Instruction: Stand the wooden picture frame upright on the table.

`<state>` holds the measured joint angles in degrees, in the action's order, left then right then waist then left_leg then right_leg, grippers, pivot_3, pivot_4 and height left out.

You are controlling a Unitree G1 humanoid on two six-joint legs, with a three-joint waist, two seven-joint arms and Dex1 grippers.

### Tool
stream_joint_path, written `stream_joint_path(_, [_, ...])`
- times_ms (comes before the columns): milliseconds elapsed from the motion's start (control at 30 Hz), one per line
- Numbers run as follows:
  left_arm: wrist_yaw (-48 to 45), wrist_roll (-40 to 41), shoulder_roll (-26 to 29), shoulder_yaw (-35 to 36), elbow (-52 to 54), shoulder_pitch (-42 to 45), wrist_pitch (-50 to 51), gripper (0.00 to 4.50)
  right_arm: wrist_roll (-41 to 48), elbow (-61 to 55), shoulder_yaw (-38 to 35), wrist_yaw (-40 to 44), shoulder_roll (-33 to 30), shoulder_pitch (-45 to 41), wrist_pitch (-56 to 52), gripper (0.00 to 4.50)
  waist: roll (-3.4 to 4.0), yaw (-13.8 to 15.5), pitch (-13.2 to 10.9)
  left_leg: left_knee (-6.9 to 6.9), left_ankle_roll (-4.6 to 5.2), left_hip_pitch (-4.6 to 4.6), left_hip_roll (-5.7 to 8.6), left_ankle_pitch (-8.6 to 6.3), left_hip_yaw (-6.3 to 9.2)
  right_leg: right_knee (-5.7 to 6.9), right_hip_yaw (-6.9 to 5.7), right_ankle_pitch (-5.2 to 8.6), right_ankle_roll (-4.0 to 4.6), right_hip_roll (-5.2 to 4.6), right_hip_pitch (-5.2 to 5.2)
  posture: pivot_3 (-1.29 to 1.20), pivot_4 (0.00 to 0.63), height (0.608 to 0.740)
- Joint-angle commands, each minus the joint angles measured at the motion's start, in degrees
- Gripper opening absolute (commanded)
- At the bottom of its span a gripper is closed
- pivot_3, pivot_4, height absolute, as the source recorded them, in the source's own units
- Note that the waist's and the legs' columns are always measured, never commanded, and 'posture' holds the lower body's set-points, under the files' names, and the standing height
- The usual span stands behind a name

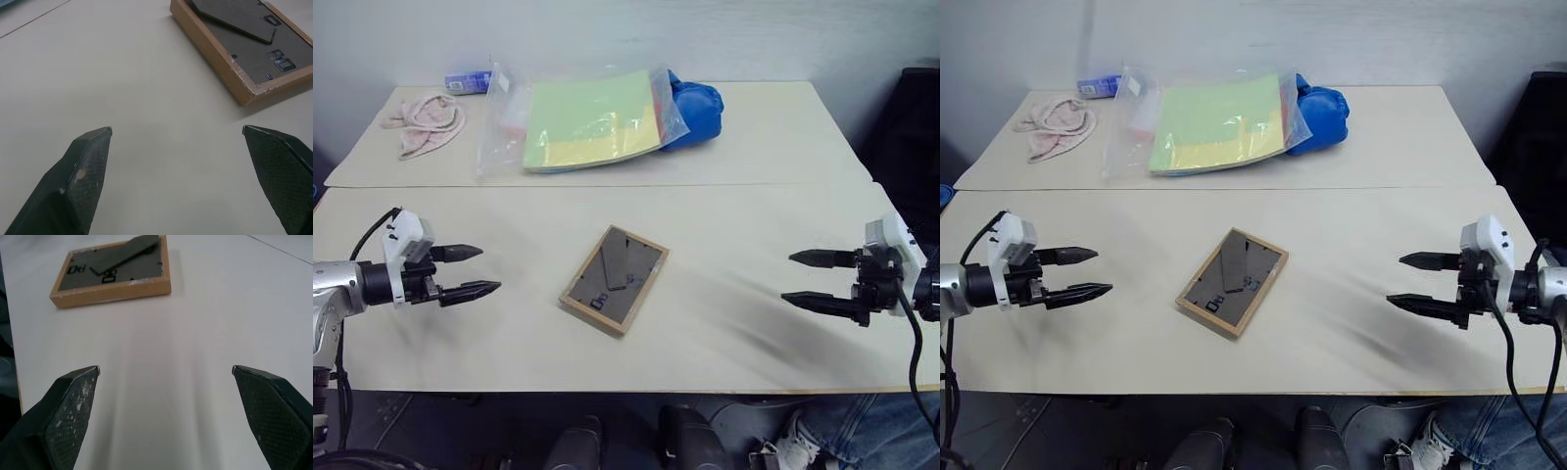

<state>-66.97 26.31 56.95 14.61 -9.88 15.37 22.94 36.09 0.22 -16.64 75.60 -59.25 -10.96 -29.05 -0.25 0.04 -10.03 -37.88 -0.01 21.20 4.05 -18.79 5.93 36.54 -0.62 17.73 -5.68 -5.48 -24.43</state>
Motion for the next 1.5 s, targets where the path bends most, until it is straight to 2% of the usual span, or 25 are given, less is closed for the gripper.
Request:
stream_joint_path(33, [0.0,-1.7,0.0,0.1,-0.9,1.1,-3.1,4.5,2.1,-2.9,-3.3,-1.2,-0.2,0.2,-1.7,4.47,0.0,0.0,0.0,0.0,0.0,0.0,0.0,0.0,0.0,0.0,0.0,0.0,0.0,0.0,0.0,0.0,0.15,0.74])
stream_joint_path(267, [1.2,-3.2,-1.8,-2.3,-0.6,1.6,-2.9,4.5,-0.2,-7.7,-2.6,-4.0,1.4,4.1,-0.9,4.47,0.0,0.2,0.0,-0.02,0.0,0.0,0.02,-0.01,-0.04,0.03,0.04,-0.02,-0.03,-0.01,-0.01,0.0,0.15,0.74])
stream_joint_path(367, [-0.6,-5.2,-2.3,-5.6,-2.0,4.0,-5.2,4.5,-2.5,-8.2,0.2,-4.8,1.8,2.2,0.9,4.47,0.0,0.1,0.0,-0.02,0.0,-0.01,0.02,-0.01,-0.05,0.05,0.05,-0.02,-0.03,0.0,-0.02,0.0,0.15,0.74])
stream_joint_path(400, [-1.6,-6.1,-2.6,-7.3,-2.8,5.4,-6.2,4.31,-3.5,-8.2,1.7,-4.8,2.0,1.1,1.8,4.3,0.0,0.1,0.0,-0.04,0.0,-0.01,0.02,-0.01,-0.05,0.07,0.04,-0.02,-0.03,0.0,-0.02,0.0,0.15,0.74])
stream_joint_path(500, [-3.8,-10.6,-4.5,-13.2,-6.8,10.2,-10.5,3.58,-6.1,-9.4,7.3,-3.4,3.1,-1.5,4.4,3.5,0.0,0.1,0.0,-0.09,0.0,-0.01,0.04,-0.01,-0.07,0.09,0.04,-0.02,-0.05,0.0,-0.01,0.0,0.15,0.74])
stream_joint_path(633, [-5.5,-14.8,-8.1,-18.3,-12.6,16.1,-14.6,2.29,-10.6,-9.3,14.7,-3.4,5.8,-6.0,7.5,2.1,-0.03,0.1,0.0,-0.12,0.0,0.03,0.07,-0.01,-0.09,0.11,0.03,-0.04,-0.07,0.0,-0.05,0.0,0.15,0.74])
stream_joint_path(833, [-5.5,-19.5,-16.4,-23.9,-19.9,23.9,-20.1,0.39,-19.4,-2.5,25.8,-5.1,14.2,-14.6,12.5,0.03,-0.06,0.0,0.0,-0.27,0.0,0.09,0.11,-0.01,-0.12,0.26,-0.1,-0.04,-0.08,0.02,-0.13,0.0,0.15,0.74])
stream_joint_path(867, [-5.8,-19.4,-17.4,-24.1,-20.1,24.3,-20.0,0.07,-20.3,-1.3,26.6,-5.4,15.3,-15.5,13.2,0.0,-0.06,0.0,0.0,-0.27,0.0,0.11,0.11,-0.01,-0.13,0.28,-0.12,-0.04,-0.08,0.01,-0.16,0.0,0.15,0.74])
stream_joint_path(900, [-6.2,-19.1,-18.2,-24.2,-19.9,24.5,-19.4,0.03,-21.1,-0.2,27.3,-5.8,16.2,-16.4,13.8,0.0,-0.06,-0.1,0.0,-0.27,0.0,0.12,0.11,-0.01,-0.13,0.35,-0.14,-0.04,-0.08,0.01,-0.16,0.0,0.15,0.74])
stream_joint_path(1067, [-6.9,-18.8,-20.5,-25.2,-16.4,23.4,-14.7,0.03,-26.5,6.5,29.7,-9.8,20.9,-20.6,17.1,0.0,-0.06,-0.3,0.0,-0.3,0.01,0.12,0.11,-0.01,-0.16,0.4,-0.3,-0.05,-0.1,0.02,-0.17,0.0,0.15,0.74])
stream_joint_path(1233, [-6.9,-14.2,-22.5,-24.8,-4.6,17.8,-4.6,0.03,-29.5,10.3,30.7,-11.2,23.6,-23.3,19.8,0.0,-0.05,-0.2,0.0,-0.3,0.01,0.1,0.11,-0.01,-0.14,0.44,-0.14,-0.05,-0.1,0.01,-0.16,0.0,0.15,0.74])
stream_joint_path(1367, [-5.7,-10.3,-22.0,-23.5,4.4,13.1,4.8,0.03,-30.3,12.1,30.2,-11.5,24.4,-24.7,21.0,0.0,-0.06,-0.2,0.0,-0.32,0.01,0.12,0.11,-0.01,-0.12,0.42,0.06,-0.05,-0.1,0.0,-0.17,0.0,0.15,0.74])
stream_joint_path(1500, [-3.6,-9.0,-20.8,-22.7,7.2,11.0,10.4,0.03,-30.7,13.4,29.6,-12.1,24.4,-25.5,21.4,0.0,-0.05,-0.2,0.0,-0.35,0.0,0.08,0.1,-0.01,-0.12,0.36,0.07,-0.05,-0.1,0.01,-0.16,0.0,0.15,0.74])
